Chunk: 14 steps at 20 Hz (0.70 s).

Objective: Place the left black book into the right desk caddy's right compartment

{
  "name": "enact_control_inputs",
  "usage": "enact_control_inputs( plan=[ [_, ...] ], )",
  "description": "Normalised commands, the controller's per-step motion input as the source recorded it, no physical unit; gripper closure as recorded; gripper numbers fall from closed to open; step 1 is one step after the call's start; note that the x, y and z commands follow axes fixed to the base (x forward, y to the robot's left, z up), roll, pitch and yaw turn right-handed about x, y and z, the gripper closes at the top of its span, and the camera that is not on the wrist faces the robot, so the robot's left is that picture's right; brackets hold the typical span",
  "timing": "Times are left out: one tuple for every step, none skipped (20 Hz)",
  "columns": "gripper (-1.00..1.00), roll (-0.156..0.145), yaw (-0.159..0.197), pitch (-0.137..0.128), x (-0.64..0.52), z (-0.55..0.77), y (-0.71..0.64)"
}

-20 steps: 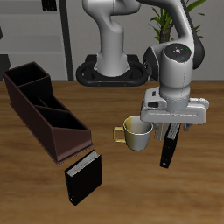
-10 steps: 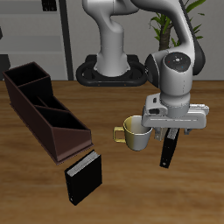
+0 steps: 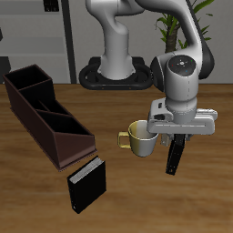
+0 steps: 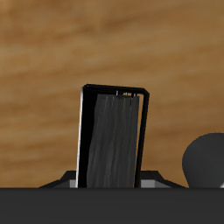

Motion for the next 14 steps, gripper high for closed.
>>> enact_control_inputs(
  plan=[
    [1.00, 0.020, -0.012, -0.040, 0.01, 0.23, -0.04],
    [1.00, 0.010, -0.013, -0.017, 0.01, 0.17, -0.08],
    [1.00, -0.023, -0.013, -0.013, 0.01, 0.24, -0.07],
    [1.00, 0.030, 0.020, -0.047, -0.06, 0.29, -0.03],
    [1.00, 0.005, 0.037, -0.058, -0.09, 0.40, -0.06],
    [1.00, -0.009, -0.045, -0.044, -0.09, 0.50, -0.13],
    [1.00, 0.007, 0.011, -0.064, -0.11, 0.47, -0.06],
    [1.00, -0.002, 0.004, -0.090, -0.08, 0.64, -0.14],
    [1.00, -0.025, -0.044, -0.074, -0.14, 0.71, -0.19],
    [1.00, 0.028, 0.030, -0.128, -0.19, 0.77, -0.11],
    [1.00, -0.012, 0.037, -0.123, -0.20, 0.75, -0.22],
    [1.00, -0.042, 0.047, -0.121, -0.26, 0.74, -0.26],
    [1.00, -0.108, 0.076, -0.143, -0.29, 0.77, -0.39],
    [1.00, 0.023, -0.037, -0.052, -0.33, 0.61, -0.31]
  ],
)
